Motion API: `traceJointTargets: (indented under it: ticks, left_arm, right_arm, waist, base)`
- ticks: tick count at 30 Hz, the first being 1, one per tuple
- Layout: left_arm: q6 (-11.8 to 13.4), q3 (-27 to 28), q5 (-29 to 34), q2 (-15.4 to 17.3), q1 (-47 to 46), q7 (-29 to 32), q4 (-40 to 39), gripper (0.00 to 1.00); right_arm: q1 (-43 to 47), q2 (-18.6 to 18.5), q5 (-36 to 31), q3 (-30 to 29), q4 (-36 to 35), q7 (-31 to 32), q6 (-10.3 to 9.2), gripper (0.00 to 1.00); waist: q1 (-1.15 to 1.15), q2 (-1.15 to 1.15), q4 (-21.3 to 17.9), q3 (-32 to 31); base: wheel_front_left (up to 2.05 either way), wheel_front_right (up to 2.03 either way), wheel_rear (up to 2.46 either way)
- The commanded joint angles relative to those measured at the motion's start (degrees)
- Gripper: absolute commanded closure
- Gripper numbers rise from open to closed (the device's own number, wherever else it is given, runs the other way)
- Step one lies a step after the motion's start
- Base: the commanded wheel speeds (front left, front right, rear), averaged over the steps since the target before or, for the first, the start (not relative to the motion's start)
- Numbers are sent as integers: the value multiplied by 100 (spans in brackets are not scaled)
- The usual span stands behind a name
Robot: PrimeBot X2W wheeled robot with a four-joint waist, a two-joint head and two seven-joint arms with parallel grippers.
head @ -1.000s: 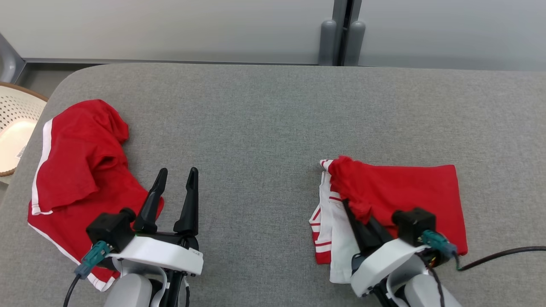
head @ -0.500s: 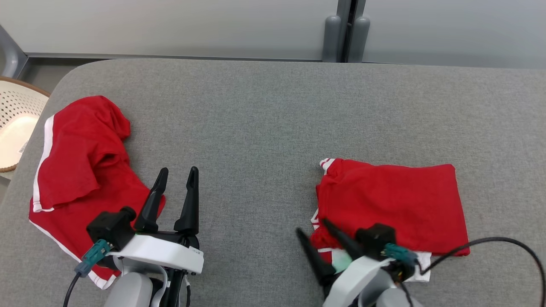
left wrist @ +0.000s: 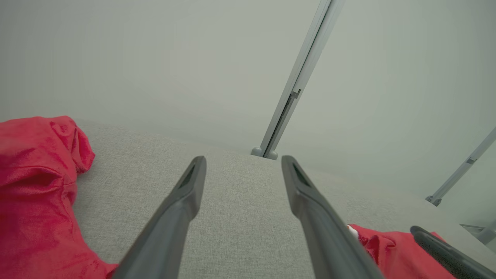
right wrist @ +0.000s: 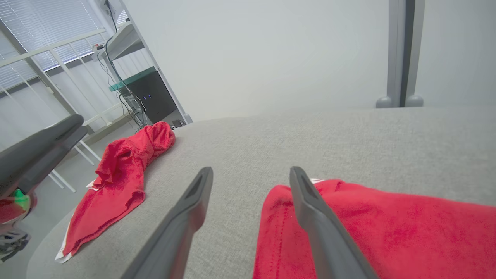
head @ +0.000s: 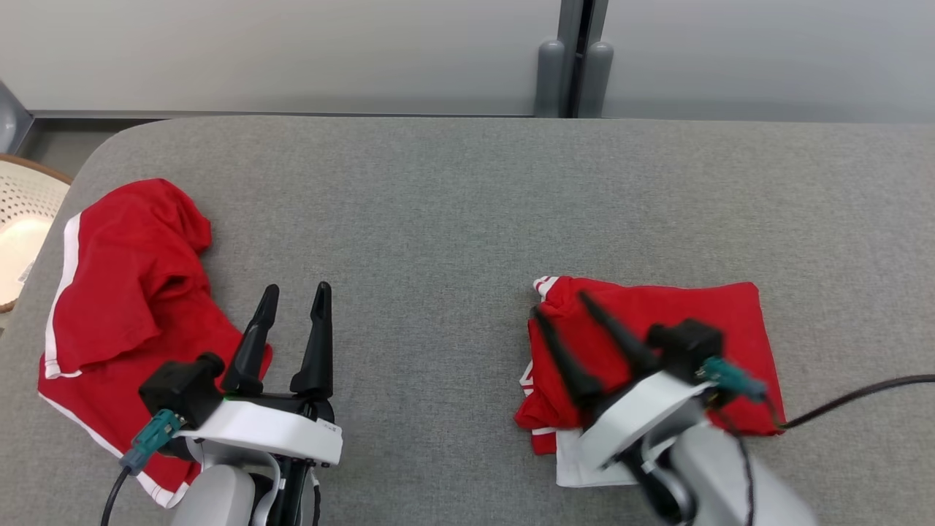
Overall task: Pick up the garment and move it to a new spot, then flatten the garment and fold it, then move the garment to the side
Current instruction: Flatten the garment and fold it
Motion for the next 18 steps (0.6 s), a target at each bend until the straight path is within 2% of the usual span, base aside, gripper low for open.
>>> traceJointTargets:
  ticks: [1, 9, 14, 18]
  left_arm:
    - [3, 42, 42, 18, -12, -25, -68, 0]
    - [-17, 57, 13, 16, 3, -25, -359, 0]
    - [-24, 15, 92, 19, 108, -24, -425, 0]
    - [-3, 30, 338, 21, 234, -24, -393, 0]
  right_arm:
    - [-108, -218, -325, -267, -53, -123, -2, 0]
    - [227, -711, -1897, -1906, -666, -320, -2, 0]
    - [799, -593, -2308, -2846, -1219, -343, -2, 0]
    - [1295, -436, -2577, -3262, -1677, -341, -2, 0]
  waist:
    - [0, 0, -45, -23]
    - [0, 0, -199, -103]
    - [0, 0, -246, -163]
    - [0, 0, -290, -207]
  base:
    - [0, 0, 0]
    - [0, 0, 0]
    - [0, 0, 0]
    - [0, 0, 0]
